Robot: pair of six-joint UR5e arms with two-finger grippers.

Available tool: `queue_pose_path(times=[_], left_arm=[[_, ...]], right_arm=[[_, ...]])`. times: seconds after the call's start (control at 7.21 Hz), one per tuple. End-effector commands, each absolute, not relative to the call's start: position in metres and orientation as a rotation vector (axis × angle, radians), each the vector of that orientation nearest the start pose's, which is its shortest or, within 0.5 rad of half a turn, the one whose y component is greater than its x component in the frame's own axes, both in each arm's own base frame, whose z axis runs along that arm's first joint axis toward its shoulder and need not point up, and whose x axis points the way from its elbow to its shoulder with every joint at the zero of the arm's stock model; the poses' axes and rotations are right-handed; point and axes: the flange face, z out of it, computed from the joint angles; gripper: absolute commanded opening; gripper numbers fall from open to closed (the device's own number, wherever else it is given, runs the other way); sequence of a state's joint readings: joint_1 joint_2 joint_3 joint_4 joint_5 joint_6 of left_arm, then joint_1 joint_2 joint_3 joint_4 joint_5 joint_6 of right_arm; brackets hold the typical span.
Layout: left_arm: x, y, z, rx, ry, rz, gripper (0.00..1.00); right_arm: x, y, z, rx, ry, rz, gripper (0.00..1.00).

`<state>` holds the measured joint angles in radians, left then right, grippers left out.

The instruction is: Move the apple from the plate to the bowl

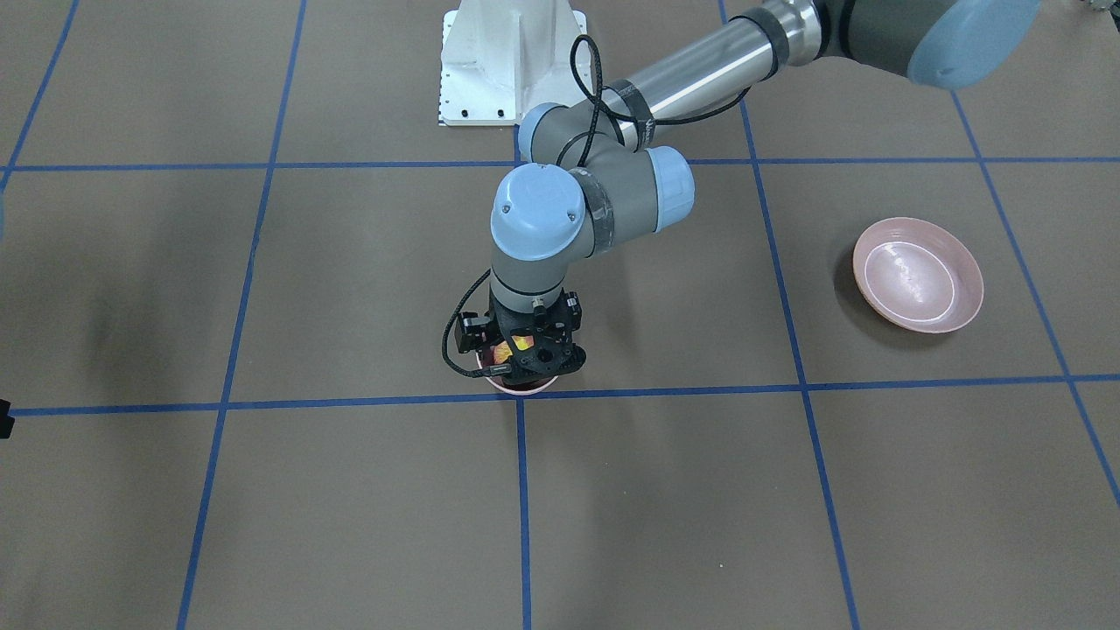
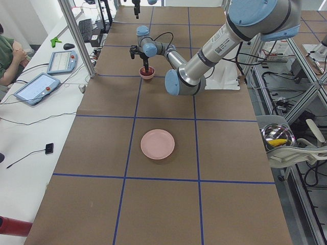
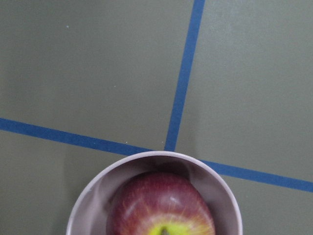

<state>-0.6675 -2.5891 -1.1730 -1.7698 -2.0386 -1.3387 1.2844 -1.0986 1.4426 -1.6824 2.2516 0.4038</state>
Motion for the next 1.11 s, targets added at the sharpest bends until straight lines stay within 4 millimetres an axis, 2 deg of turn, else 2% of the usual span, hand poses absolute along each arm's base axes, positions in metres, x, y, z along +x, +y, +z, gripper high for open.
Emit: queue_pose_path(times=[0.0,0.28,0.42,0.55,0.69,0.83,0.97], left_arm=[[0.483,-0.599,0.180,-0.030,0.908,-0.178,0.99],[0.368,-0.593,0.231,0.105,0.846,-0.005,0.99],[0.314,-0.591,0.269,0.130,0.829,-0.024,0.99],[0.265,-0.584,0.323,0.153,0.783,0.023,0.99],[0.206,-0.587,0.373,0.149,0.764,0.066,0.99],[0.141,-0.581,0.423,0.103,0.801,0.042,0.99],[0.080,-0.562,0.480,0.123,0.794,0.074,0.99]], right_arm=[[-0.102,-0.650,0.490,-0.027,-0.705,0.023,1.00],[-0.073,-0.622,0.526,-0.021,-0.696,-0.027,1.00],[-0.044,-0.612,0.545,-0.014,-0.695,-0.036,1.00],[-0.025,-0.591,0.576,-0.031,-0.706,-0.058,1.00],[-0.004,-0.584,0.585,-0.031,-0.717,-0.030,1.00],[0.005,-0.576,0.589,-0.032,-0.714,-0.015,1.00],[0.010,-0.570,0.596,-0.038,-0.715,-0.005,1.00]])
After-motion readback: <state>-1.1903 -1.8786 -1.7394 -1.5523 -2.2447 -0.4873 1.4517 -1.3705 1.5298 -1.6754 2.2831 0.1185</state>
